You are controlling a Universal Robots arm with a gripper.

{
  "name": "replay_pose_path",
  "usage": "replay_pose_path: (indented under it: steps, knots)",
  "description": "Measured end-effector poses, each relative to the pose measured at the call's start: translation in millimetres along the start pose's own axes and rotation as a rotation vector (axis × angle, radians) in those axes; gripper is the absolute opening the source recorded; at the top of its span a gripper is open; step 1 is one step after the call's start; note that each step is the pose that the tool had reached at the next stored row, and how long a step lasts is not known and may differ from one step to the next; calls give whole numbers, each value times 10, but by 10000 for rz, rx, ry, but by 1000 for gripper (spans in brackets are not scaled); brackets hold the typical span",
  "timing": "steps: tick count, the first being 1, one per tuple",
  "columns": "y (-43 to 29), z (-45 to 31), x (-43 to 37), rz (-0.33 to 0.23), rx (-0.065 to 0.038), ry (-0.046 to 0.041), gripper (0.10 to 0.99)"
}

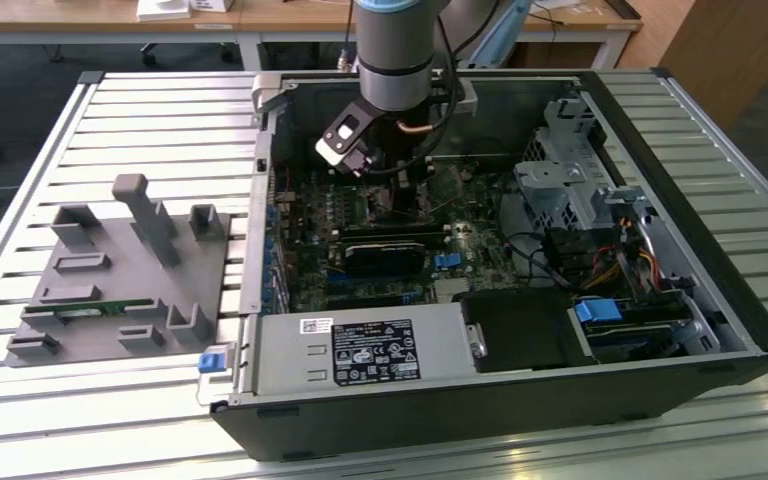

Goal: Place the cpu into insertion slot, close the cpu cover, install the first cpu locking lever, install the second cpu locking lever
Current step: 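Place the cpu into insertion slot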

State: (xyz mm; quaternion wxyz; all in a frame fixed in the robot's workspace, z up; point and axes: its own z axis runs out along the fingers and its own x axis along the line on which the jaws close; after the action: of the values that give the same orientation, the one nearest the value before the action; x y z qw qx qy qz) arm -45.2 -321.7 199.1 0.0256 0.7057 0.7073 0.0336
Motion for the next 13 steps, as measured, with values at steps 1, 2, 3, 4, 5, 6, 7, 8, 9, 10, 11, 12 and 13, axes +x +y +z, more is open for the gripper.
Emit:
replay_pose_path:
  steps: [1, 2, 3, 4, 5, 6, 7, 8, 9, 10, 11, 12, 13]
  knots:
    - [0, 2, 0, 10, 0, 1, 541]
    - [0, 2, 0, 18, 1, 0, 541]
    - [0, 3, 0, 26, 1, 0, 541]
    - [1, 5, 0, 35, 0, 0, 541]
    - [1, 8, 1, 43, -1, 1, 541]
    - [2, 11, 1, 50, -2, 1, 541]
    - [2, 15, 1, 53, 0, -1, 541]
    - [5, 20, 0, 54, 2, -3, 541]
    - [8, 25, 1, 55, 6, -2, 541]
    - [10, 29, 1, 57, 12, -3, 541]
    - [11, 33, 2, 57, 17, -3, 541]
    - [11, 35, 1, 58, 20, -5, 541]
    - [11, 39, 2, 58, 20, -3, 541]
